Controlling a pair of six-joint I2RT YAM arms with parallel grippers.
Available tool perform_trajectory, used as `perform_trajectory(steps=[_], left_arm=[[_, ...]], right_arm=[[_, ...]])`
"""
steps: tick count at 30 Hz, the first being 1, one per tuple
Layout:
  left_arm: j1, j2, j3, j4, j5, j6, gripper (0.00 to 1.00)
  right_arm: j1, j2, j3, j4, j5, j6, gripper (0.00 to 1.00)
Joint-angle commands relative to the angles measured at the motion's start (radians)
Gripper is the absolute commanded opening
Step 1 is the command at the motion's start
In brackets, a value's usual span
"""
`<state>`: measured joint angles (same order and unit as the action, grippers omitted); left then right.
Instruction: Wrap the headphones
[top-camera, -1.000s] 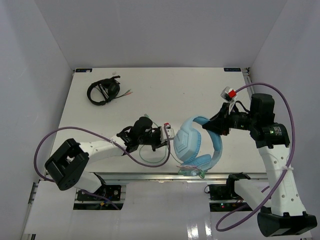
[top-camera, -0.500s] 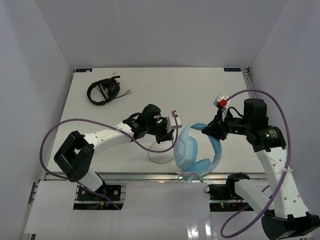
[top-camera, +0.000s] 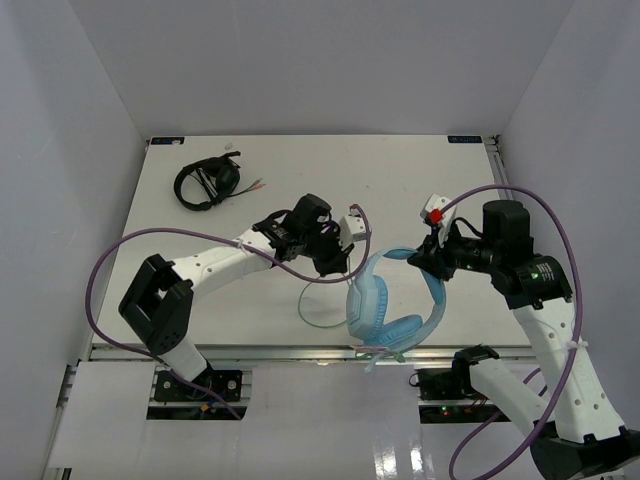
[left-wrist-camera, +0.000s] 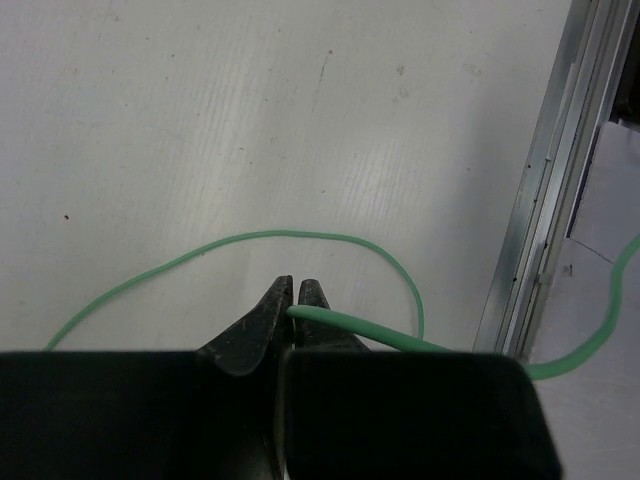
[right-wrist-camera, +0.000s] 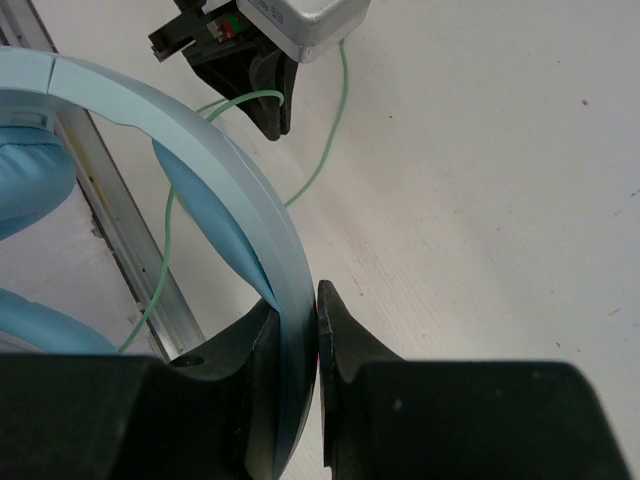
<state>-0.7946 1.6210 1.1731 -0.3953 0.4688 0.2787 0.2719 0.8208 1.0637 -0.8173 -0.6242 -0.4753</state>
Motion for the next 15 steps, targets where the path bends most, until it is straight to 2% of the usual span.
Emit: perform_trajectory(steps=[1,8,15], left_arm=[[0.013,-0.06,0.042,-0.138,-0.061,-0.055,0.0],[0.02,-0.012,0.208,-0.295,-0.066,-0.104,0.0],[0.025,0.012,0.331,-0.372,-0.076,-0.218,0.0]], right_arm=[[0.029,-0.035,-0.021,-0.011,0.078,-0.108,0.08],[0.074,-0.037,-0.064,0.039,0.187,-0.151,0.08],[0.095,-0.053,-0.143,0.192,0.399,-0.09,0.08]])
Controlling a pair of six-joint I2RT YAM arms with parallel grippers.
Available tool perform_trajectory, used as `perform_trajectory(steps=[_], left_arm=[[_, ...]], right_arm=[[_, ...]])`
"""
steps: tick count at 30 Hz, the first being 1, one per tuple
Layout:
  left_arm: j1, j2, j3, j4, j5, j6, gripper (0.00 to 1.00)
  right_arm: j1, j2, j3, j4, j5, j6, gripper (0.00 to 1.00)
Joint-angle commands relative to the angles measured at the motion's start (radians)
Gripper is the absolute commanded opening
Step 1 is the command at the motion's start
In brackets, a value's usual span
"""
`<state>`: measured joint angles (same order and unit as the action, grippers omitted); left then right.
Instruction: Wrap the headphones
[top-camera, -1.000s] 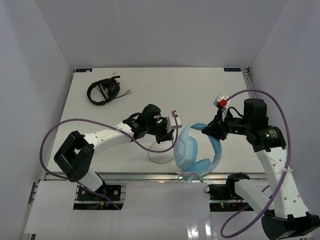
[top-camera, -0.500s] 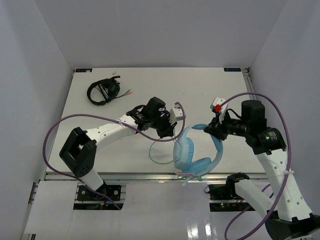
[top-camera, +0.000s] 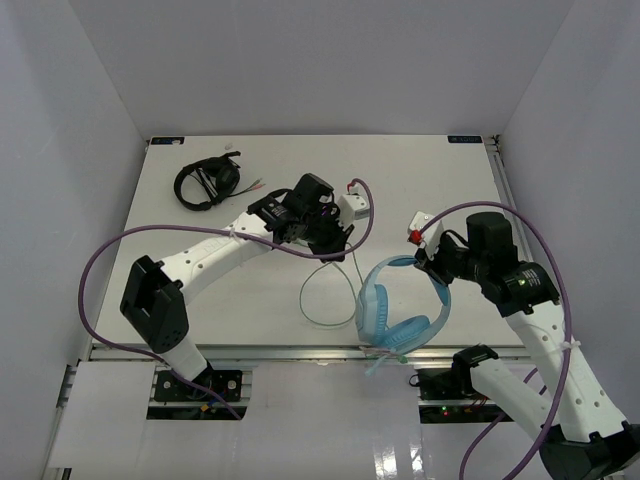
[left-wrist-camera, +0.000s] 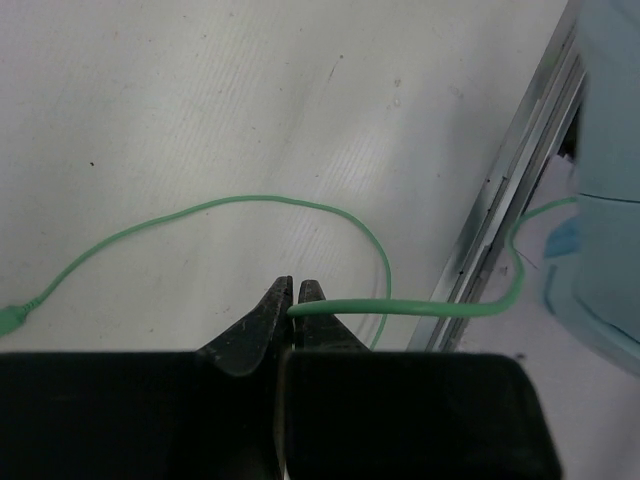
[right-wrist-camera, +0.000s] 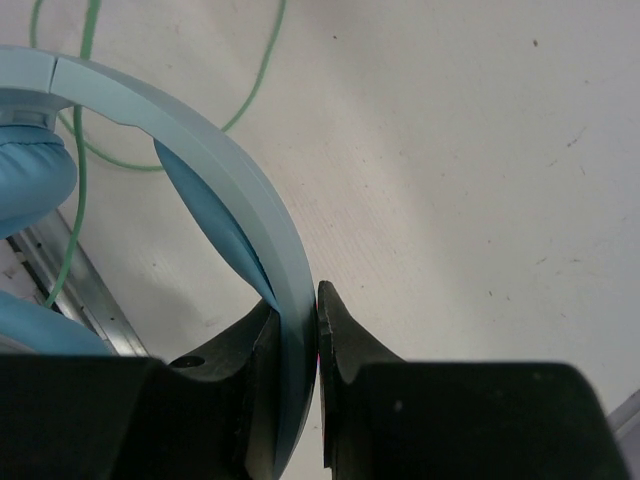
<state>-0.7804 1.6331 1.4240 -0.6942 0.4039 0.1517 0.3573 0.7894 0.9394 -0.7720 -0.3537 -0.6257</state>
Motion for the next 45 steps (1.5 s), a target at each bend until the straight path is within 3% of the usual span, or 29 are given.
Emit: perform_trajectory(steps=[1,9,15,26,37,45], left_arm=[[0.014,0.001,0.102,-0.081,-0.019,-0.112,0.0],[0.024,0.004,0.27,-0.144,-0.031,-0.257,0.0],[0.024,0.035,0.356,-0.238,-0.026,-0.287,0.0],[0.024,0.037,0.374,-0.254,0.054,-0.387,0.0],[0.023,0.142,0.48,-0.128,0.147,-0.685,0.0],[0.006,0.195,0.537,-0.079,0.168,-0.78,0.0]], right_arm=[[0.01,-0.022,-0.028,0.177,0.162,0.07,0.08],[0.021,0.018,-0.038,0.372,0.408,0.161,0.08],[0.042,0.049,-0.061,0.488,0.586,0.182,0.08],[0.089,0.118,-0.082,0.679,0.83,0.188,0.08],[0.14,0.173,-0.097,0.702,0.856,0.309,0.08],[0.138,0.214,-0.086,0.69,0.88,0.443,0.08]])
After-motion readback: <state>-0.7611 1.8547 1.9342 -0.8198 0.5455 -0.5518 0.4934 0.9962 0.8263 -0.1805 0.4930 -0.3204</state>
